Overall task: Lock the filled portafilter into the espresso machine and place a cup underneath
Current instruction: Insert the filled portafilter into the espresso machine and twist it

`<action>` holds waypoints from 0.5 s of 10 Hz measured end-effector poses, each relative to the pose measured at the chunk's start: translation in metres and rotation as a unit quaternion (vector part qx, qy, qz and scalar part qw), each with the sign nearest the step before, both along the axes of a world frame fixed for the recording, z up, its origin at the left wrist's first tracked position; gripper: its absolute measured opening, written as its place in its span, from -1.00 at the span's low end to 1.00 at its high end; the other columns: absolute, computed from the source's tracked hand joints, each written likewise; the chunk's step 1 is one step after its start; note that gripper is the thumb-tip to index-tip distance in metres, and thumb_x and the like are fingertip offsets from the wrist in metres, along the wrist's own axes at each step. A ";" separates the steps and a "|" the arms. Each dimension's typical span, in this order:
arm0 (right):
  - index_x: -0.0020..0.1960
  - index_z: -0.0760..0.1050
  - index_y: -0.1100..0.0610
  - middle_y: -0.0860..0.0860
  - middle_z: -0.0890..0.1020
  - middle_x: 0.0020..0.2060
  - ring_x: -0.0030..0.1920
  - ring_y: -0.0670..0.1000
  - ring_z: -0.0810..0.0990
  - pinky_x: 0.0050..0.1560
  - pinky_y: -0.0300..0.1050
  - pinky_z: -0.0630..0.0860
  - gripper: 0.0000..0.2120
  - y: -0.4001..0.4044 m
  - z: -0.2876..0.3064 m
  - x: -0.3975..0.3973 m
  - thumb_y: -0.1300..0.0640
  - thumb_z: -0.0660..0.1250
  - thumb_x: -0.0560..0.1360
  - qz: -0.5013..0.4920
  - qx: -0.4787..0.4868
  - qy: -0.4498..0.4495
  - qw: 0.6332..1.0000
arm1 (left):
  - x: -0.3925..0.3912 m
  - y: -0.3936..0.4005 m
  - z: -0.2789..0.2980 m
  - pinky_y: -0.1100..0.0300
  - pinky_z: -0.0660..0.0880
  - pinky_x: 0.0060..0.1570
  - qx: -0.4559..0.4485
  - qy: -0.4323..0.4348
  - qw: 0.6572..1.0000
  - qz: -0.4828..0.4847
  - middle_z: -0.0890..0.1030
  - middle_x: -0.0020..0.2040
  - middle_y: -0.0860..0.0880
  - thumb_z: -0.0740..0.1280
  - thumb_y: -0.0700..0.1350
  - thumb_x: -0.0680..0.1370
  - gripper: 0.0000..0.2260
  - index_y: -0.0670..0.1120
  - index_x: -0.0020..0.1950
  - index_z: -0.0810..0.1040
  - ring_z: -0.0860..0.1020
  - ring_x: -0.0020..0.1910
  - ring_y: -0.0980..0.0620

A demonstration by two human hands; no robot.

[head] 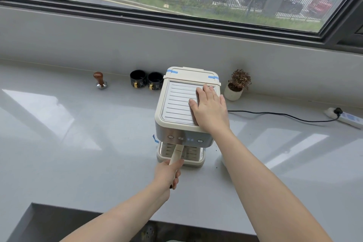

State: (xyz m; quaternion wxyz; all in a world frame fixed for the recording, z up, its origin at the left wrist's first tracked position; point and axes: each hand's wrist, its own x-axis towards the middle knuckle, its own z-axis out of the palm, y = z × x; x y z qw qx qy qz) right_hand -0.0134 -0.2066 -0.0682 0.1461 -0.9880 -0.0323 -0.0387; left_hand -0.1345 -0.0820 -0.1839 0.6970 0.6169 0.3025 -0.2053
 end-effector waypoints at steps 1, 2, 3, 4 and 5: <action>0.53 0.11 -0.01 -0.02 0.09 0.57 0.56 -0.01 -0.03 0.53 0.07 -0.14 -0.46 0.001 0.001 -0.001 -0.16 -0.06 0.60 -0.003 0.000 0.003 1.000 | -0.002 -0.001 0.000 0.27 0.17 -0.59 0.019 -0.006 1.000 -0.003 0.38 -0.49 -0.02 0.38 -0.06 0.50 -0.78 -0.13 -0.18 0.39 0.24 -0.65 0.05; 0.52 0.11 -0.01 -0.01 0.10 0.57 0.56 -0.01 -0.03 0.53 0.07 -0.14 -0.46 0.002 0.002 -0.001 -0.16 -0.06 0.59 -0.002 0.002 0.003 1.000 | 0.000 0.003 0.001 0.27 0.17 -0.58 0.011 -0.002 1.000 -0.024 0.37 -0.49 -0.01 0.37 -0.06 0.50 -0.79 -0.13 -0.17 0.38 0.24 -0.63 0.04; 0.52 0.12 0.00 -0.01 0.10 0.57 0.56 -0.01 -0.03 0.53 0.07 -0.14 -0.46 0.001 0.002 -0.001 -0.16 -0.06 0.59 -0.003 0.005 0.004 1.000 | 0.001 0.008 0.002 0.27 0.19 -0.58 -0.026 0.009 0.998 -0.048 0.37 -0.49 0.00 0.37 -0.07 0.51 -0.81 -0.11 -0.15 0.39 0.24 -0.63 0.05; 0.53 0.11 0.00 -0.01 0.10 0.57 0.56 -0.01 -0.03 0.53 0.08 -0.13 -0.46 0.001 0.002 -0.001 -0.16 -0.06 0.59 -0.003 0.002 0.003 1.000 | 0.001 0.008 0.004 0.27 0.19 -0.58 -0.030 0.007 0.998 -0.051 0.37 -0.49 0.00 0.36 -0.08 0.51 -0.82 -0.12 -0.14 0.40 0.24 -0.63 0.06; 0.53 0.11 0.00 -0.01 0.10 0.57 0.56 -0.01 -0.03 0.53 0.08 -0.13 -0.46 0.001 0.002 -0.001 -0.16 -0.06 0.59 -0.001 0.002 0.002 1.000 | -0.001 0.004 0.005 0.26 0.17 -0.58 -0.008 -0.005 0.999 -0.036 0.36 -0.48 -0.01 0.36 -0.08 0.51 -0.83 -0.13 -0.15 0.42 0.23 -0.61 0.05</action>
